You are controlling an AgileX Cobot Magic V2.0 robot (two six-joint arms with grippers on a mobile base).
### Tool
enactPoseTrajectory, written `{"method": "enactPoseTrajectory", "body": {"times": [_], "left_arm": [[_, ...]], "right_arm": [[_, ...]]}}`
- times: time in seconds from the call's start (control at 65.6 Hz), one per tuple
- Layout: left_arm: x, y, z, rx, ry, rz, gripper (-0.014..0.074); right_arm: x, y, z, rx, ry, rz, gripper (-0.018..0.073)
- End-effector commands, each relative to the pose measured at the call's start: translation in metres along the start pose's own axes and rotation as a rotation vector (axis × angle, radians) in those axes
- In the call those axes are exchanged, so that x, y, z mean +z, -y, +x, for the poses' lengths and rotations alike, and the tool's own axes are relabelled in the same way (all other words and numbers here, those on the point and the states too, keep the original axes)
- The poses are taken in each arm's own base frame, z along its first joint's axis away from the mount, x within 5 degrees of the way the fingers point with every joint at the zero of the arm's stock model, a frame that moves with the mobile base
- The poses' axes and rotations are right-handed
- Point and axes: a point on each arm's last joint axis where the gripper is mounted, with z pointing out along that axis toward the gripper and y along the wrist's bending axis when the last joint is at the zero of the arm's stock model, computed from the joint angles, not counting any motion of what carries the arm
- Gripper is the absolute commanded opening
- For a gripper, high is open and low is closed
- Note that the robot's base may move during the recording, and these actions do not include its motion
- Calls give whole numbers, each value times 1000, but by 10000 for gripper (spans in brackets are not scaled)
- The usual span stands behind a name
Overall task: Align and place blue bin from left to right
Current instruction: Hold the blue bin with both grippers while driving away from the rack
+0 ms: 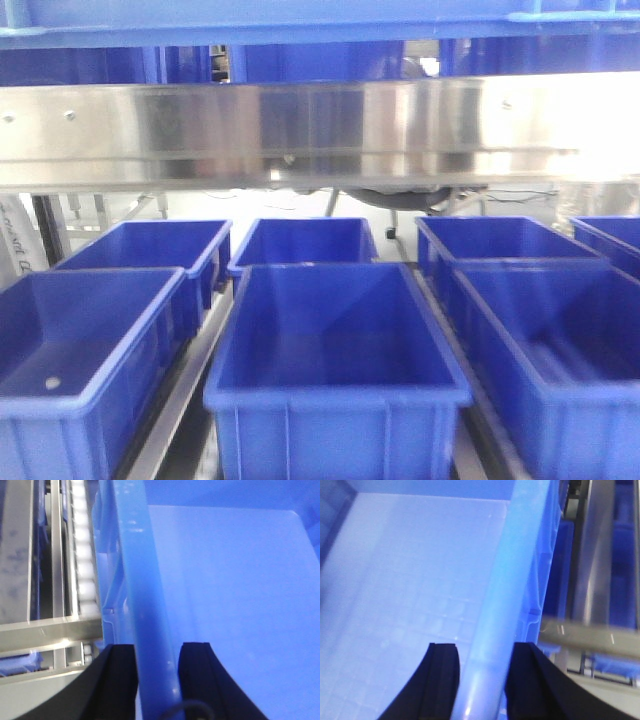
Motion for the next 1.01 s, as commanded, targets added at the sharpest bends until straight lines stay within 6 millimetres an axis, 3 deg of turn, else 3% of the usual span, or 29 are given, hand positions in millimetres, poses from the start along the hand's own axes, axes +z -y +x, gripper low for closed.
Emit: {"method": "enactPoseTrajectory", "body": {"times": [0.0, 0.991], "left_arm": [[-21, 15, -4, -7, 78, 120, -111], [-21, 15, -4, -7, 78, 120, -111]], "right_arm": [[-11, -4, -11, 2, 121, -18, -67], [-11, -4, -11, 2, 121, -18, -67]]}}
